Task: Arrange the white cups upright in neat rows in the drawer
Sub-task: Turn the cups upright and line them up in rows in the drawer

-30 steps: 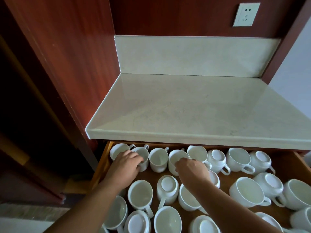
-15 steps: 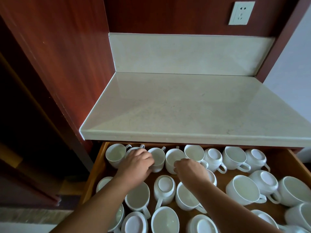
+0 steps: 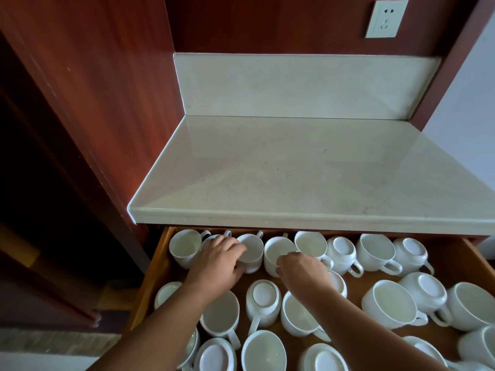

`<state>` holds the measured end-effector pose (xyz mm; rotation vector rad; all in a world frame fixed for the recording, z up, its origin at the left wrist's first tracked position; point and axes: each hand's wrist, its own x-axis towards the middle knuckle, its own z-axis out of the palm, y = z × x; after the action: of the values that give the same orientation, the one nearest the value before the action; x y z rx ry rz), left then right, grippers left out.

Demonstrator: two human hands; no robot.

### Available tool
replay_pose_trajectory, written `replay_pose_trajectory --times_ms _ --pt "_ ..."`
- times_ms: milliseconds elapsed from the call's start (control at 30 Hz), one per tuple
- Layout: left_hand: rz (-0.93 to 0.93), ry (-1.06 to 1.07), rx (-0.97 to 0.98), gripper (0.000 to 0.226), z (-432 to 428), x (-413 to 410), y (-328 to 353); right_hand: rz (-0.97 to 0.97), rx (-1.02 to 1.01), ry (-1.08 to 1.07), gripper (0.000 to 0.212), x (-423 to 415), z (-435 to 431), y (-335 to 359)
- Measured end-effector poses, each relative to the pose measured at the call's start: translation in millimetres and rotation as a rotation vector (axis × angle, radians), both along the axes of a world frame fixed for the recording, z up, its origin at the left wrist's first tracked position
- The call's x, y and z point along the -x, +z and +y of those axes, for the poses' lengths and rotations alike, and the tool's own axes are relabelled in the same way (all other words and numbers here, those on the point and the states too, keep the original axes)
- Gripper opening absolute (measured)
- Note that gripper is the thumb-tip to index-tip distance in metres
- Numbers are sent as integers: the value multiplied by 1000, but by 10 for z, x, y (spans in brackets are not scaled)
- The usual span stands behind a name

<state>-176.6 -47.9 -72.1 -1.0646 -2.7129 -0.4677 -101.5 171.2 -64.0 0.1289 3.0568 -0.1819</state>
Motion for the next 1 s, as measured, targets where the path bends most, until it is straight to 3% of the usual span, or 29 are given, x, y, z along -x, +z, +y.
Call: replay_pose_trajectory --times_ms 100,333,533,867,933,1000 --pt "-34 161 -95 30 -244 -19 108 -10 15 0 21 12 6 45" --pt "-65 385 111 26 -822 137 76 -30 29 -16 21 19 -12 98" --pt "-66 313 323 27 -740 80 163 -45 33 -57 21 -5 -40 103" --pt "-58 273 352 28 -792 136 109 -52 35 -82 19 -13 -67 89" --pt "-45 278 329 33 -801 146 85 -40 44 -80 18 -23 -70 77" --pt "-50 284 257 23 -797 148 84 -28 43 -73 20 -44 -83 95"
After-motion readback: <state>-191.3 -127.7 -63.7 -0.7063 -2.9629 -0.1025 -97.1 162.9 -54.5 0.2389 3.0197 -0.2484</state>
